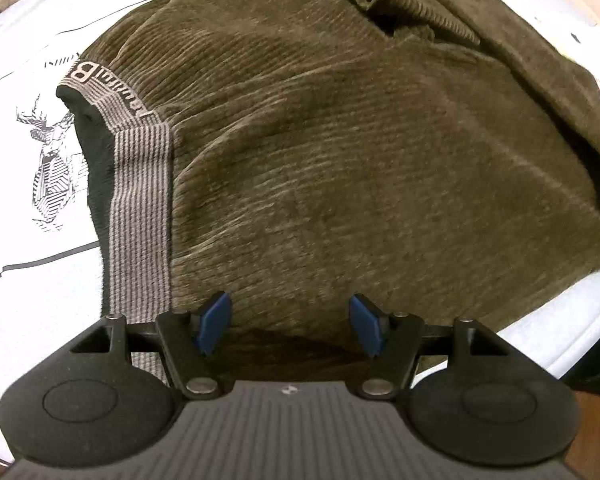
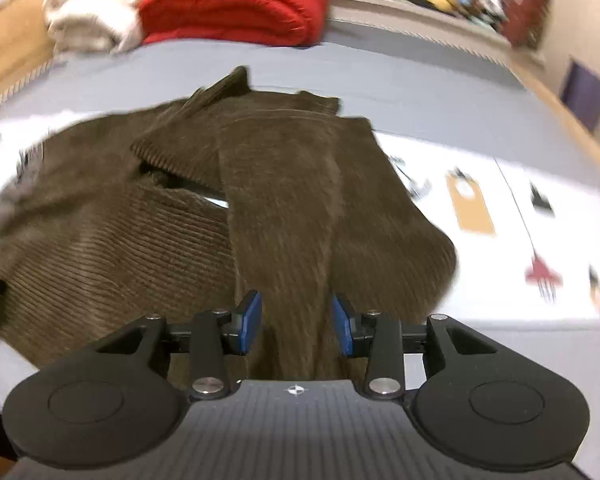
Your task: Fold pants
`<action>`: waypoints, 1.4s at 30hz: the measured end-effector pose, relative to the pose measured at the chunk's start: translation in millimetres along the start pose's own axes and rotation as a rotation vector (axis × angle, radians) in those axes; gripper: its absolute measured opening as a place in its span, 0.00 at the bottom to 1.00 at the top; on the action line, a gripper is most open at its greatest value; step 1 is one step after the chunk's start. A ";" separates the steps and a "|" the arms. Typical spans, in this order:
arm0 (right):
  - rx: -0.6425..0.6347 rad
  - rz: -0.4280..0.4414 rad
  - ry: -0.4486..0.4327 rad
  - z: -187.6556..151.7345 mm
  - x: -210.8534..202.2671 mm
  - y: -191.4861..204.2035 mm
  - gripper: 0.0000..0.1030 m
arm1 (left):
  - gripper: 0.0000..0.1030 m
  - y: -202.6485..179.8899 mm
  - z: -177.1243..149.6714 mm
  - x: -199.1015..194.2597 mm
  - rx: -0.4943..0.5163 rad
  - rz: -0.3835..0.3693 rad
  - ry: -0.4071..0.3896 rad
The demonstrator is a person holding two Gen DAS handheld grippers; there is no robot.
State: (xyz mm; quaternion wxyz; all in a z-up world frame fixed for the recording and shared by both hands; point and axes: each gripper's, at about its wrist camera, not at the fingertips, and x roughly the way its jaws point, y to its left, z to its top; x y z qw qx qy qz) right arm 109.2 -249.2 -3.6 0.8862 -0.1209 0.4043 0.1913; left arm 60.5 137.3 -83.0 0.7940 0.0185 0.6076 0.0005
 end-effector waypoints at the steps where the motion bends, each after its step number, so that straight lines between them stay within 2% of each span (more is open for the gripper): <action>1: -0.030 -0.008 0.004 5.2 6.5 6.4 0.40 | 0.72 1.3 -1.6 -0.6 0.003 0.000 0.002; 3: -0.098 -0.026 0.030 15.3 23.5 24.6 0.41 | 0.74 3.6 -4.6 -2.1 0.000 -0.008 0.006; 5: -0.159 -0.043 0.068 26.3 47.4 39.8 0.41 | 0.83 5.7 -7.8 -2.5 0.006 -0.008 0.012; 6: -0.195 -0.055 0.078 30.0 56.0 47.5 0.41 | 0.84 6.6 -9.4 -1.4 0.012 0.003 0.014; 13: -0.321 -0.125 0.146 43.5 109.2 73.0 0.41 | 0.83 15.4 -14.5 -2.9 0.011 -0.038 -0.006; 14: -0.334 -0.141 0.160 43.1 114.8 73.2 0.38 | 0.83 15.8 -14.3 -3.0 0.010 -0.040 -0.008; 16: -0.321 -0.151 0.167 42.3 116.2 66.9 0.16 | 0.83 16.6 -12.1 -2.6 0.001 -0.038 -0.012; 17: -0.297 -0.145 0.161 43.4 112.2 59.9 0.07 | 0.83 17.0 -10.9 -2.6 -0.006 -0.037 -0.014; 20: -0.181 -0.155 0.097 48.1 87.2 26.2 0.07 | 0.83 12.7 -6.9 -5.0 -0.004 -0.001 -0.032; 22: -0.064 -0.189 0.059 44.6 63.4 -11.2 0.06 | 0.83 9.1 -4.1 -7.2 -0.004 0.022 -0.048; 25: 0.098 -0.243 0.065 23.5 32.7 -70.0 0.05 | 0.83 2.8 0.1 -14.9 -0.014 0.034 -0.085; 27: 0.191 -0.264 0.128 1.6 19.0 -105.5 0.00 | 0.83 -2.6 3.5 -20.5 -0.016 0.031 -0.114; 30: 0.299 -0.389 0.328 -48.5 9.2 -153.6 0.00 | 0.83 -14.0 6.8 -25.6 -0.007 0.014 -0.140; 32: 0.365 -0.375 0.398 -75.7 0.4 -175.3 0.00 | 0.83 -21.2 8.9 -25.8 0.011 0.015 -0.144; 34: 0.392 -0.340 0.312 -83.1 -20.2 -185.8 0.00 | 0.83 -26.9 10.7 -24.7 0.019 0.016 -0.148; 36: 0.395 -0.300 0.179 -77.9 -41.2 -186.0 0.02 | 0.83 -30.5 12.2 -24.9 0.016 0.009 -0.151; 38: 0.352 -0.274 0.072 -67.8 -51.5 -175.8 0.04 | 0.83 -34.2 13.5 -24.0 0.019 0.005 -0.153; 40: 0.289 -0.251 0.004 -58.6 -53.3 -162.8 0.11 | 0.83 -36.9 13.2 -23.0 0.027 0.012 -0.152; 42: 0.209 -0.231 -0.054 -39.1 -47.0 -140.1 0.29 | 0.83 -37.2 12.9 -20.3 0.027 0.015 -0.144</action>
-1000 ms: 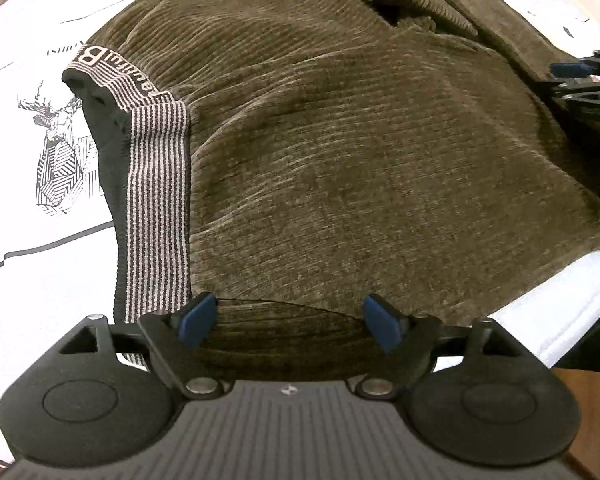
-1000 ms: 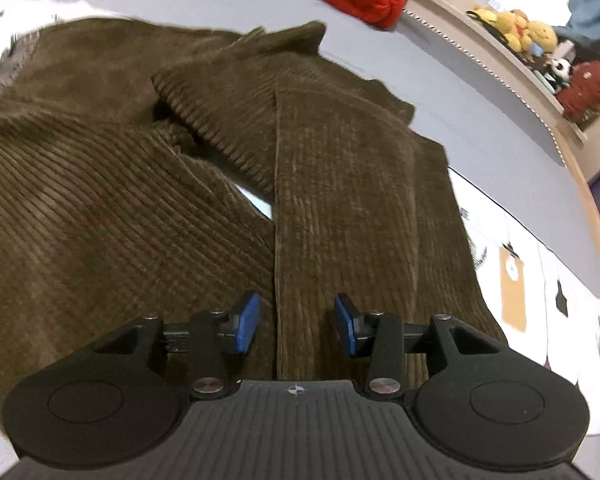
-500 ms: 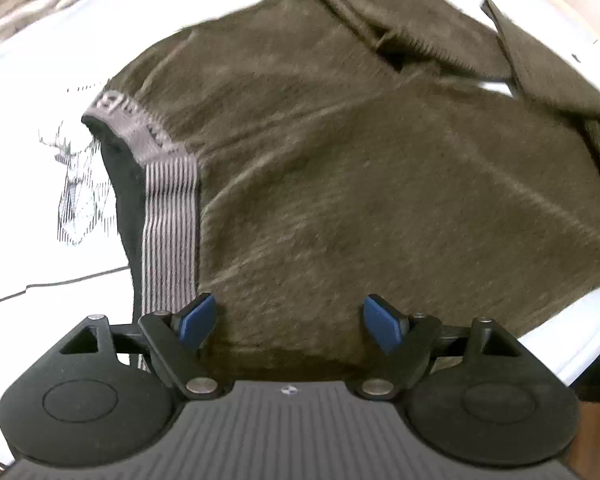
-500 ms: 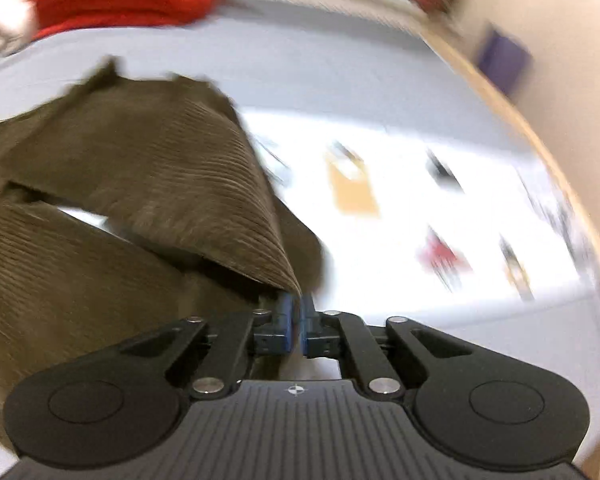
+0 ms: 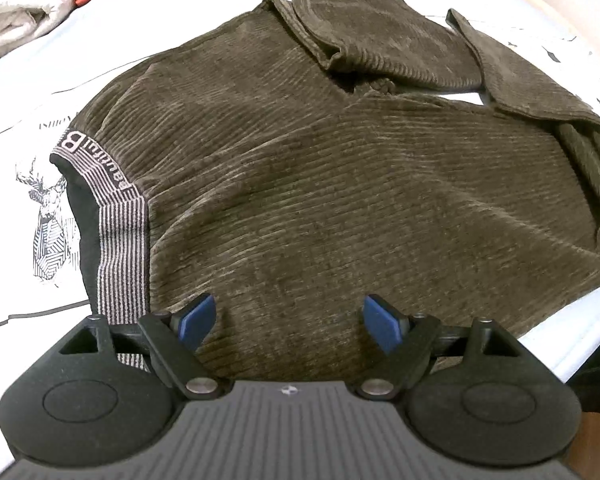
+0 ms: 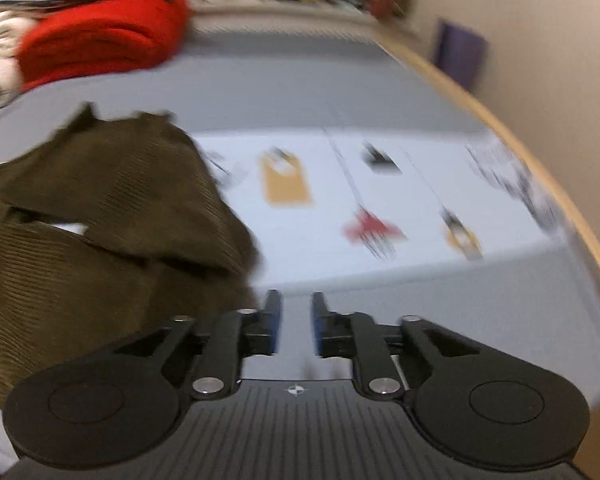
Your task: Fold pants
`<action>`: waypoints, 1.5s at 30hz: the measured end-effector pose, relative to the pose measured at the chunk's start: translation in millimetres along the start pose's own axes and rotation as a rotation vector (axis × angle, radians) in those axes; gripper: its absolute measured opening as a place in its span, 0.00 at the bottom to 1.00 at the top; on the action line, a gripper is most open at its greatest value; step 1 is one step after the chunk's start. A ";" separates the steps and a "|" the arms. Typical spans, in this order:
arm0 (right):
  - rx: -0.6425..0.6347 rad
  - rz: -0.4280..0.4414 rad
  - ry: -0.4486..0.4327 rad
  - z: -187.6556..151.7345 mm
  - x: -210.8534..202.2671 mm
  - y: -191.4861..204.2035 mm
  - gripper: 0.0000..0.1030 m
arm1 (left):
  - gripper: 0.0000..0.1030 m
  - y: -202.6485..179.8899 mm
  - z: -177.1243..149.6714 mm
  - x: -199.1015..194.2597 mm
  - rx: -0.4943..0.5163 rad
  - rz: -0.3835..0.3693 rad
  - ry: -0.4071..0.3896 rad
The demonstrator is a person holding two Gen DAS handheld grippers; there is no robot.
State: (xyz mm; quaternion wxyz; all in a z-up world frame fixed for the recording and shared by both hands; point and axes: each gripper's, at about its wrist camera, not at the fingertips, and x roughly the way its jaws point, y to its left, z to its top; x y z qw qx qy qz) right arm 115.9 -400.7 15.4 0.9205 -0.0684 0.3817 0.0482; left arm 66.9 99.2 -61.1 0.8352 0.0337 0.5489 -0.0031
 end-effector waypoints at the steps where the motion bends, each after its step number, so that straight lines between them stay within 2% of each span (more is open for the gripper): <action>1: -0.027 0.011 -0.022 8.9 1.6 13.9 0.32 | 0.83 0.4 0.0 0.9 -0.003 0.003 0.004; 2: -0.052 0.024 -0.036 13.2 8.3 24.3 0.38 | 0.83 1.8 -0.1 2.1 -0.006 0.006 0.007; 6: -0.200 0.073 -0.004 22.5 39.8 85.4 0.38 | 0.83 12.3 -0.3 4.9 -0.027 0.016 0.015; 10: -0.380 0.087 0.036 26.7 77.0 141.1 0.38 | 0.83 22.6 1.6 6.3 -0.050 0.018 0.017; 13: -0.497 0.057 0.039 30.2 92.3 174.8 0.40 | 0.83 29.9 3.2 9.3 -0.058 0.020 0.025; 15: -0.554 0.029 0.061 32.0 106.9 187.3 0.44 | 0.83 34.3 3.9 11.8 -0.066 0.025 0.032; 19: -0.657 -0.015 0.103 27.5 133.2 202.9 0.44 | 0.83 39.8 7.5 14.1 -0.074 0.024 0.034; 24: -0.642 -0.017 0.095 28.0 141.2 196.0 0.48 | 0.84 42.4 11.4 15.6 -0.075 0.021 0.032; 26: -0.626 -0.018 0.084 28.8 139.7 191.1 0.43 | 0.84 41.2 12.1 16.4 -0.072 0.023 0.034; 27: -0.612 -0.010 0.083 29.1 137.5 186.9 0.30 | 0.84 40.1 12.2 16.6 -0.070 0.024 0.034; 28: -0.597 -0.002 0.083 31.6 139.0 180.3 0.22 | 0.84 38.6 12.4 16.6 -0.068 0.023 0.033; 29: -0.577 0.002 0.075 32.4 136.2 174.4 0.12 | 0.84 37.1 12.3 16.7 -0.065 0.023 0.033; 30: -0.543 0.008 0.059 34.3 131.9 166.9 0.08 | 0.84 35.2 12.2 16.8 -0.062 0.024 0.034; 34: -0.249 0.082 -0.041 51.5 105.7 115.5 0.07 | 0.84 27.2 12.0 18.1 -0.049 0.031 0.039; 38: 0.041 0.076 -0.168 59.0 75.2 44.6 0.07 | 0.84 18.3 11.6 17.8 -0.029 0.029 0.036; 41: 0.285 0.026 -0.205 48.8 61.0 -23.1 0.06 | 0.84 14.2 10.7 18.5 -0.022 0.035 0.039; 42: 0.382 -0.015 -0.199 41.7 57.3 -49.0 0.06 | 0.84 13.3 10.4 18.7 -0.021 0.036 0.040; 45: 0.637 -0.156 -0.119 13.0 53.0 -112.6 0.06 | 0.84 12.5 9.9 20.0 -0.016 0.042 0.044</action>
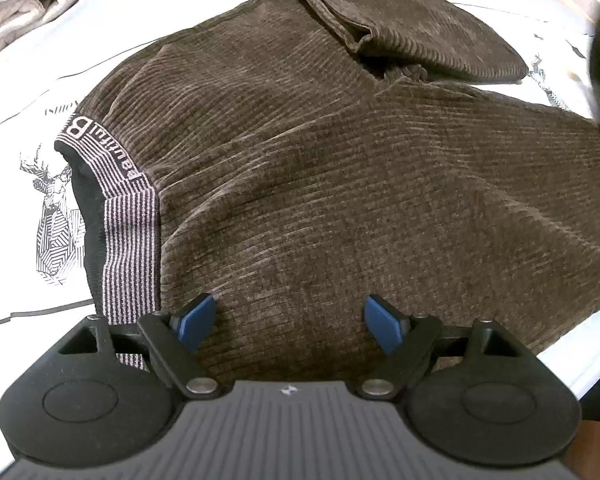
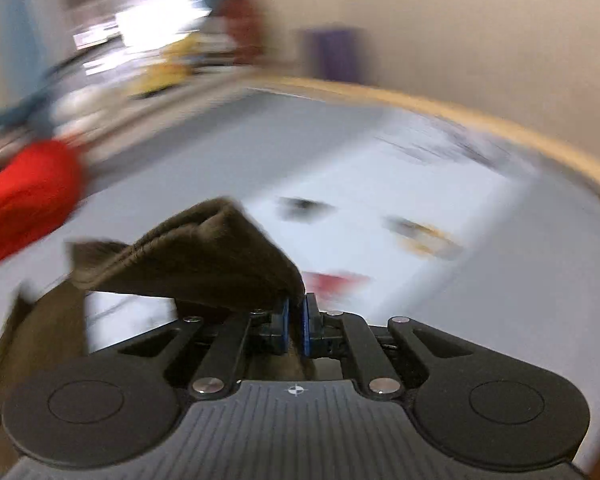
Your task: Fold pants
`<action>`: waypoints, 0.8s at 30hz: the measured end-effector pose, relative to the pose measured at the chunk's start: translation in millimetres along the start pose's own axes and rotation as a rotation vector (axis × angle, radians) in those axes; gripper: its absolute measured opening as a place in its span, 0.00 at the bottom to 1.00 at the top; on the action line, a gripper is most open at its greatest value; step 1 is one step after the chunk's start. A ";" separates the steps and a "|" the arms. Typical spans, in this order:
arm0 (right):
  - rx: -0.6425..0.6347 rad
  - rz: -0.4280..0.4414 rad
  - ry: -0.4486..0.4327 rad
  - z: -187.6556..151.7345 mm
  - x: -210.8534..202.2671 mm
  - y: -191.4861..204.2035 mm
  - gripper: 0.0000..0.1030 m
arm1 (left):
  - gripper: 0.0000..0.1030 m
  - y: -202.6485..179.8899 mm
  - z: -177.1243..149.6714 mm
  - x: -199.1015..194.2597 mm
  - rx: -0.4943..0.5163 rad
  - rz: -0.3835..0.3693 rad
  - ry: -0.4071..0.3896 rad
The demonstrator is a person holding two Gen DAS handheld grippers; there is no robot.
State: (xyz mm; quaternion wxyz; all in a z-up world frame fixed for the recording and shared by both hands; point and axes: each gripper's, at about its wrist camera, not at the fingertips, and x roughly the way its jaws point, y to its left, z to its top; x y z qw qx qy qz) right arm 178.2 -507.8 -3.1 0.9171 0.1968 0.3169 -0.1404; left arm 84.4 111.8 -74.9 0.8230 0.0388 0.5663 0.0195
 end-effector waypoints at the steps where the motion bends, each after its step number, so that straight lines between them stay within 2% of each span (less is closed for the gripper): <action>1: 0.076 -0.078 0.036 -0.6 2.6 -24.2 0.06 | 0.84 0.0 -0.1 0.5 0.001 0.003 0.001; 4: 0.259 -0.296 0.172 -8.4 9.9 -86.9 0.06 | 0.84 -0.3 -0.4 2.7 0.002 0.009 0.007; 5: 0.328 -0.329 0.206 -12.2 10.1 -105.1 0.06 | 0.84 -0.4 -0.3 2.9 0.002 0.010 0.008; 8: 0.461 -0.351 0.228 -18.5 6.7 -136.8 0.06 | 0.84 -1.4 0.0 2.3 0.003 0.005 0.006; 13: 0.554 -0.332 0.213 -21.6 -2.6 -153.0 0.06 | 0.84 -7.6 2.5 2.8 0.015 0.000 0.001; 16: 0.592 -0.340 0.210 -19.0 -1.4 -157.6 0.10 | 0.84 -11.6 3.5 3.9 0.026 -0.003 0.002; 17: 0.605 -0.343 0.215 -20.6 -1.3 -158.1 0.14 | 0.84 -12.1 3.8 3.9 0.027 -0.005 0.000; 18: 0.625 -0.333 0.220 -22.4 0.3 -159.7 0.23 | 0.84 -11.8 4.1 4.0 0.025 -0.005 -0.001; 20: 0.658 -0.307 0.233 -24.6 1.4 -165.8 0.26 | 0.84 -11.3 4.5 4.3 0.019 -0.004 -0.001; 21: 0.661 -0.304 0.233 -24.7 4.4 -167.4 0.22 | 0.84 -11.0 4.7 4.5 0.017 -0.004 -0.001; 23: 0.643 -0.310 0.222 -23.6 7.0 -166.8 0.07 | 0.84 -10.9 5.5 5.2 0.015 -0.004 0.000; 24: 0.628 -0.320 0.209 -22.1 6.4 -165.4 0.07 | 0.84 -10.9 5.6 5.2 0.015 -0.005 0.000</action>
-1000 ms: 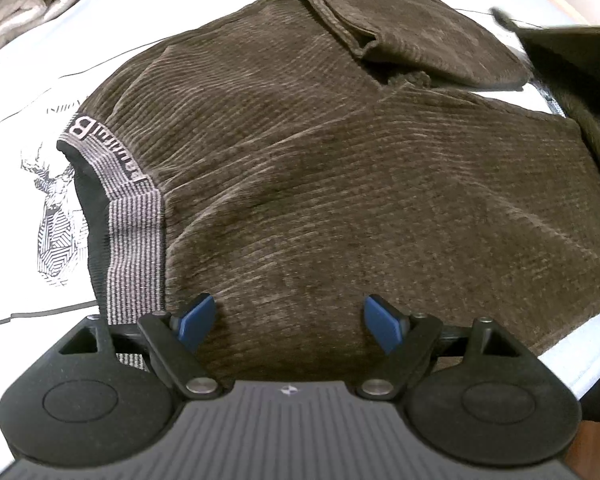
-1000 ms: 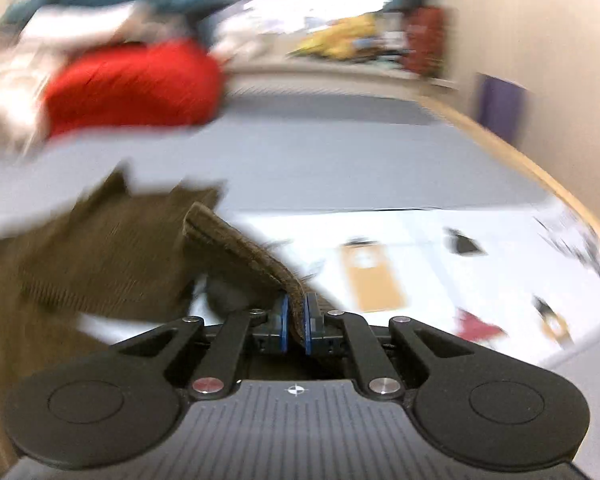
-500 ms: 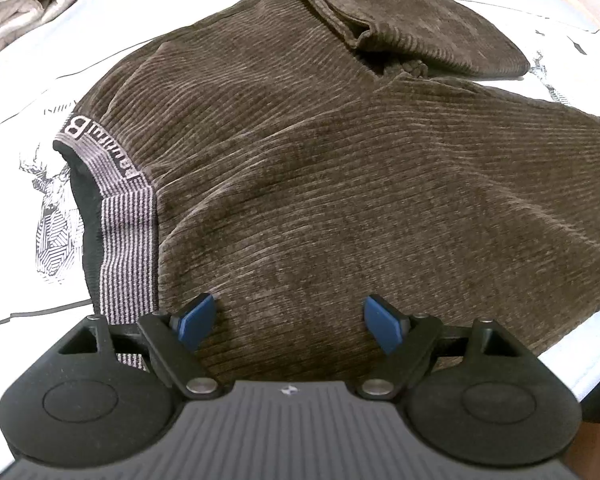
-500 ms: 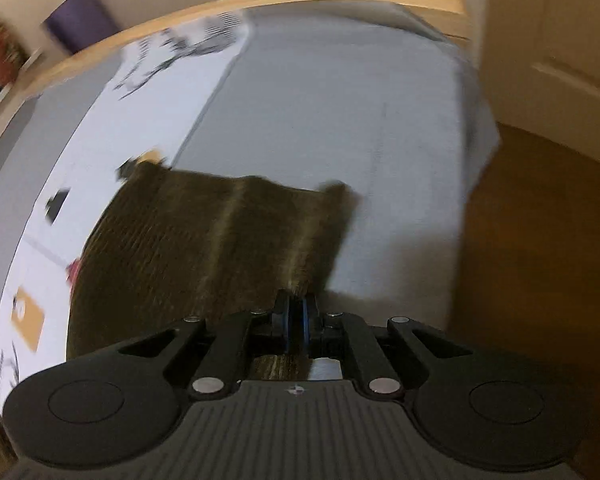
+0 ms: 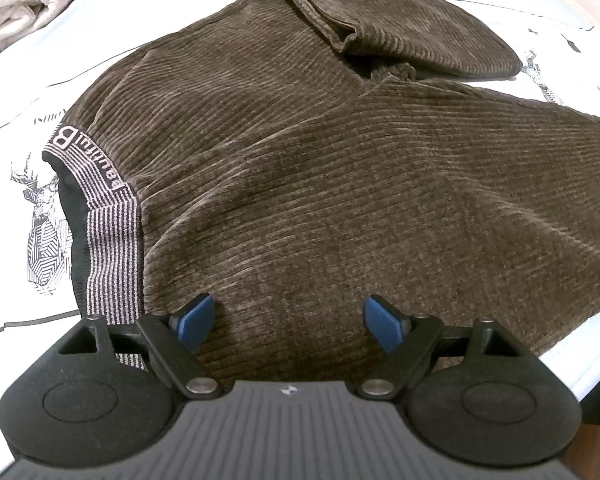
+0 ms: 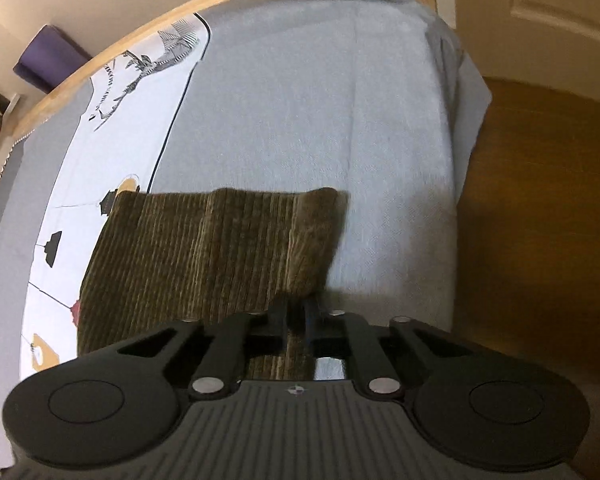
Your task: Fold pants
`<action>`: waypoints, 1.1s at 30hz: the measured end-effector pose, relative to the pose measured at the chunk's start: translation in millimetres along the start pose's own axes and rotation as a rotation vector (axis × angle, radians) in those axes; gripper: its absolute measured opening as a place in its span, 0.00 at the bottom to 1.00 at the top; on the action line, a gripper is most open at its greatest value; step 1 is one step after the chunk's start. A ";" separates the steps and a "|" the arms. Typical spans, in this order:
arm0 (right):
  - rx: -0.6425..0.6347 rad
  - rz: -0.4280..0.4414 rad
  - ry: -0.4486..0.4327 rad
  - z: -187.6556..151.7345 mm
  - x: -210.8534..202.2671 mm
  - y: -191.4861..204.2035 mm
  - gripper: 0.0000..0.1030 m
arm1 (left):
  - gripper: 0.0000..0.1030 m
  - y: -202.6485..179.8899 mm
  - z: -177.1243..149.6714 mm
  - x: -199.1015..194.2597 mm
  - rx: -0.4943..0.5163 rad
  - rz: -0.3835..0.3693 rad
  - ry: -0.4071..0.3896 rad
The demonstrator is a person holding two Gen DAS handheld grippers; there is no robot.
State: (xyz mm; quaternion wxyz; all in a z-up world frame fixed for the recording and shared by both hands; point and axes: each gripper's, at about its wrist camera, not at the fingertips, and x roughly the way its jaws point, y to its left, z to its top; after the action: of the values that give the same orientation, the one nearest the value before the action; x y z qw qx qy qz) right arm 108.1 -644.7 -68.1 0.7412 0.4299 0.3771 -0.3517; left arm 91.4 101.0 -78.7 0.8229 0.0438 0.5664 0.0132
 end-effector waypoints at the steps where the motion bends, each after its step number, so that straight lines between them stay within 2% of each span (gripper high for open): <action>1: -0.004 -0.013 -0.027 0.2 -3.8 0.8 0.06 | 0.84 -0.4 0.3 0.2 0.002 -0.001 0.000; 4: 0.026 -0.074 -0.126 6.6 -17.4 -4.2 0.05 | 0.84 -2.6 1.1 0.5 0.010 -0.006 0.000; 5: 0.055 -0.080 -0.124 8.8 -16.3 -8.8 0.05 | 0.84 -3.3 1.2 0.7 0.012 -0.009 0.001; 7: 0.077 -0.080 -0.056 11.5 -4.5 -14.1 0.06 | 0.84 -2.0 0.7 1.1 0.016 -0.017 0.005; 9: 0.061 -0.123 -0.046 11.5 -2.9 -13.3 0.13 | 0.84 -1.1 0.4 2.5 0.021 -0.021 0.013; 13: 0.006 -0.240 -0.197 10.3 -25.7 0.5 0.26 | 0.84 6.3 -2.4 6.8 -0.001 -0.034 0.041; 14: -0.006 -0.238 -0.230 9.5 -31.5 4.6 0.31 | 0.84 9.6 -4.9 10.7 -0.004 -0.027 0.069; 15: -0.020 -0.231 -0.253 8.1 -35.4 8.5 0.33 | 0.84 11.2 -8.5 14.9 0.003 -0.014 0.097; 18: -0.070 -0.192 -0.291 1.8 -44.9 22.0 0.33 | 0.86 15.1 -16.9 15.7 0.039 -0.012 0.110; 20: -0.100 -0.143 -0.304 -6.3 -52.4 32.9 0.33 | 0.85 20.6 -21.7 11.6 0.033 -0.027 0.095; 22: -0.153 -0.066 -0.308 -15.9 -61.4 49.2 0.33 | 0.85 30.0 -25.4 0.7 0.009 -0.020 0.037; 25: -0.313 0.082 -0.342 -37.7 -88.0 87.8 0.33 | 0.85 58.9 -29.0 -18.1 -0.100 -0.016 -0.062; 27: -0.421 0.205 -0.348 -59.8 -113.4 113.1 0.36 | 0.85 82.0 -32.0 -23.9 -0.191 0.003 -0.093; 30: -0.589 0.377 -0.313 -100.0 -147.0 141.1 0.45 | 0.86 106.5 -40.7 -22.0 -0.261 0.023 -0.075; 33: -0.747 0.533 -0.246 -143.5 -161.6 156.8 0.47 | 0.86 117.4 -44.6 -11.9 -0.265 0.028 -0.021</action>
State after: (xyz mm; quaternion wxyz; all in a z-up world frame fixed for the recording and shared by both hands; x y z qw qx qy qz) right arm 128.2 -423.3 79.8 0.9485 0.1709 0.2639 -0.0379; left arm 48.7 219.6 -73.3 0.8270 -0.0573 0.5503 0.0993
